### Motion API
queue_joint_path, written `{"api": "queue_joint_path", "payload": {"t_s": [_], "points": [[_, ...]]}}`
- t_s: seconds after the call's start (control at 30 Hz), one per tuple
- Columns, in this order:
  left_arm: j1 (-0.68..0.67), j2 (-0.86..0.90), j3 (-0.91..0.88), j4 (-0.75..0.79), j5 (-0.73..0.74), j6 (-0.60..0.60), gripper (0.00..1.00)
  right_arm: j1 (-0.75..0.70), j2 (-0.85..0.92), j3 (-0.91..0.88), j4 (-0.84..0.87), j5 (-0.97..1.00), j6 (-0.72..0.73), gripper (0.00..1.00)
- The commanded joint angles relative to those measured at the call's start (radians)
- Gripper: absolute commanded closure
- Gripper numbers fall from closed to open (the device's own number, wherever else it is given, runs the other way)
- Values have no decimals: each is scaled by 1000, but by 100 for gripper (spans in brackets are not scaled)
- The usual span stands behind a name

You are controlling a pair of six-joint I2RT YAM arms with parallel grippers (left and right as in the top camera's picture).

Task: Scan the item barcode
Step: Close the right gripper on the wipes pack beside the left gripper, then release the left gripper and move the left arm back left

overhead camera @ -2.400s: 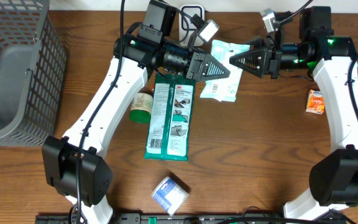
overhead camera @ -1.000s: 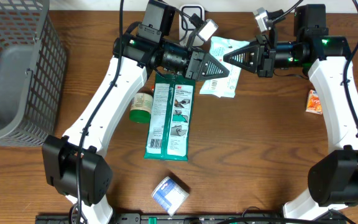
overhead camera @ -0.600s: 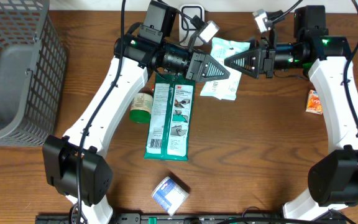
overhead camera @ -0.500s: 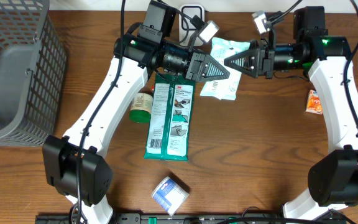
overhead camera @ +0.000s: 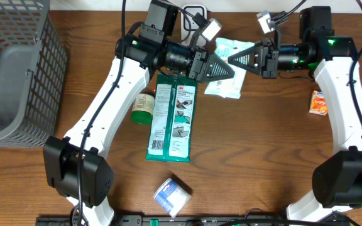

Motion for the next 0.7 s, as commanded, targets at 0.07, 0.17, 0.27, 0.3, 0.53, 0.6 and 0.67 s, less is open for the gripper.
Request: {"api": "queue_joint_path", "payload": {"t_s": [0.07,0.17,0.27,0.3,0.53,0.6,0.67], "points": [[40,4,-3,35,-17,2,38,-19,-6,3,15,122,72,99],[81,4,-3,36,-82,2,36,-20,-6,3,40,159,134,99],[125,4,-3,26,-143,2,36,-19,-6,3,69,217,211,99],[140,4,-3,25,-148,2,37,-19,-6,3,77,247,238,99],[240,4,-3,4,-264,2,81,-11,-7,3,127,496,389,99],[256,4,-3,-23,-327,2,92,-3,-7,3,146,541,411,99],[261,3,-3,-45,-413,2,93,5,-7,3,162,608,443,99]]}}
